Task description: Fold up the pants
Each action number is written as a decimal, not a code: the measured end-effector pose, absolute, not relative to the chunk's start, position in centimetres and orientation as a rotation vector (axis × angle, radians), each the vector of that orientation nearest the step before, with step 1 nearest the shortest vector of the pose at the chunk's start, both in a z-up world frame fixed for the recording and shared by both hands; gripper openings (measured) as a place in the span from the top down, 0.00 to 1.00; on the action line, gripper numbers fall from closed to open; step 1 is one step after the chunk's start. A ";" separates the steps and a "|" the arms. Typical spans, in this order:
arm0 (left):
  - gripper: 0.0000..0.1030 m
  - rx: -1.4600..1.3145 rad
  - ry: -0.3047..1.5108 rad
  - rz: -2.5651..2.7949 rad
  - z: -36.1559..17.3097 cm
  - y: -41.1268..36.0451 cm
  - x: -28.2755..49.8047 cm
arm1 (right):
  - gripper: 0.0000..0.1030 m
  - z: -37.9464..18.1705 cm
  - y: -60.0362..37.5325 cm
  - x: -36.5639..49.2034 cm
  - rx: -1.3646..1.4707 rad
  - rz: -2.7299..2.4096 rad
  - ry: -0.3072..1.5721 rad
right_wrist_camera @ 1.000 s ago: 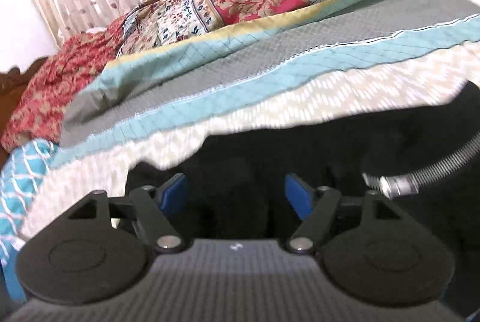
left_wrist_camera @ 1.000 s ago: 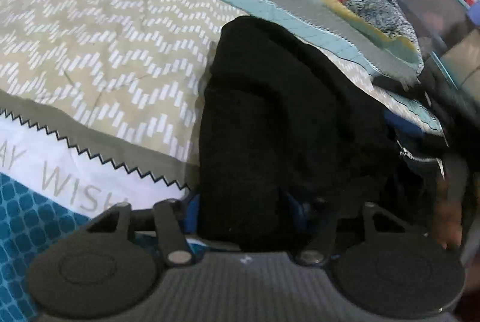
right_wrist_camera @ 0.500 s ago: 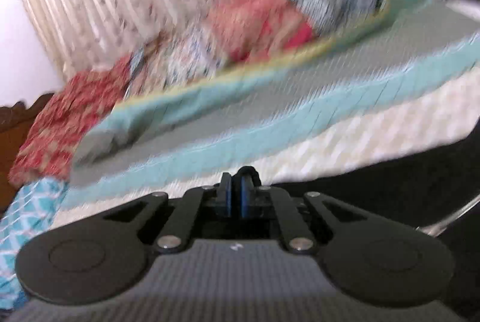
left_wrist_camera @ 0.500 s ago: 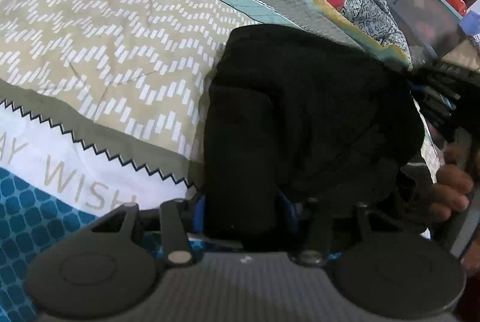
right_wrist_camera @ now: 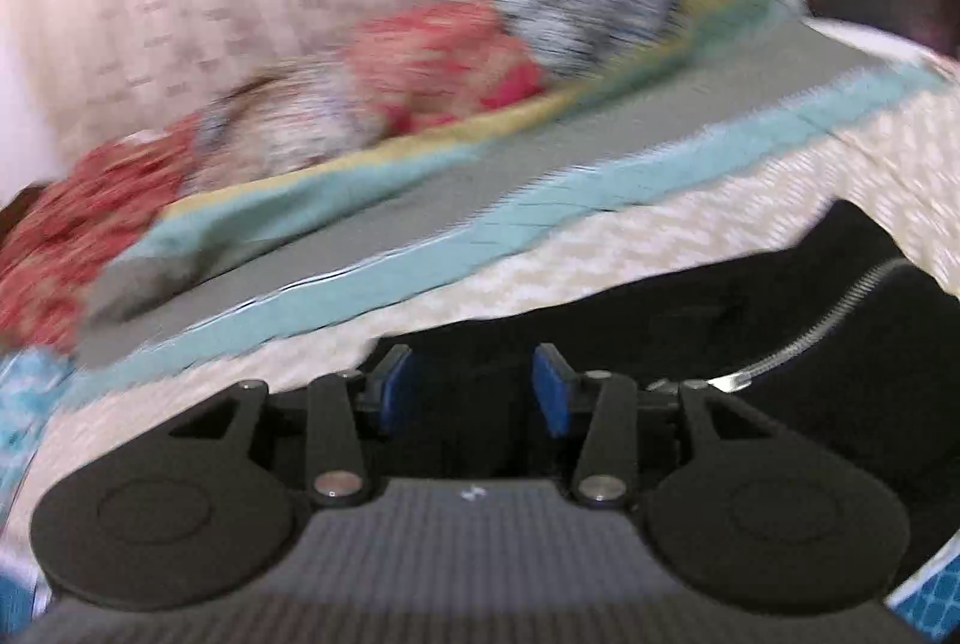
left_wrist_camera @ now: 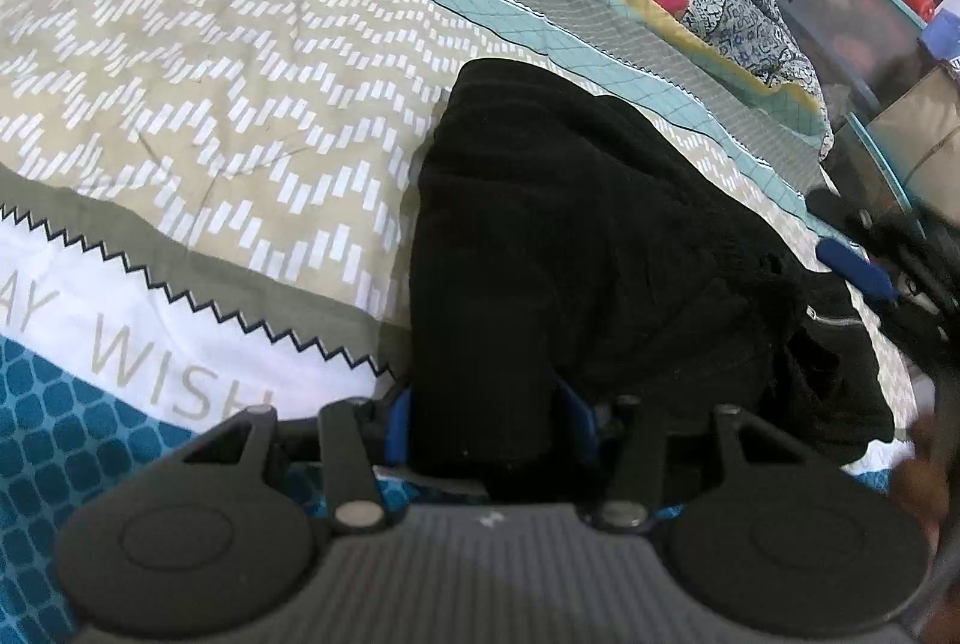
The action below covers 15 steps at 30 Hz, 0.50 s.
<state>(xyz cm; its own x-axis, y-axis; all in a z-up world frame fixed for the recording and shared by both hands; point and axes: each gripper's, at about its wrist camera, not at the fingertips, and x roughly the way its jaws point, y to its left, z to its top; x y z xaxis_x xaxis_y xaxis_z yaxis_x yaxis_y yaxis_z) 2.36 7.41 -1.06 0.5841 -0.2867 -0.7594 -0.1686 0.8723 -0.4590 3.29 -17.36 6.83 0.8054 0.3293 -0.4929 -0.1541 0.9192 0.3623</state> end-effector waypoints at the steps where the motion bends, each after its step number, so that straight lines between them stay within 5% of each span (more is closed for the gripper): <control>1: 0.53 -0.529 0.957 -0.072 -1.0 7.4 2.3 | 0.54 6.6 -16.8 2.2 0.285 0.310 0.581; 6: 0.52 -0.511 0.960 -0.064 -0.9 7.0 2.3 | 0.47 2.2 -15.0 1.3 0.112 0.298 0.753; 8: 0.52 -0.495 0.955 -0.064 -0.9 6.8 2.1 | 0.46 0.4 -17.1 2.3 0.265 0.323 0.797; 15: 0.52 -0.472 0.953 -0.047 -0.7 6.3 2.0 | 0.44 2.7 -17.6 1.4 0.286 0.314 0.785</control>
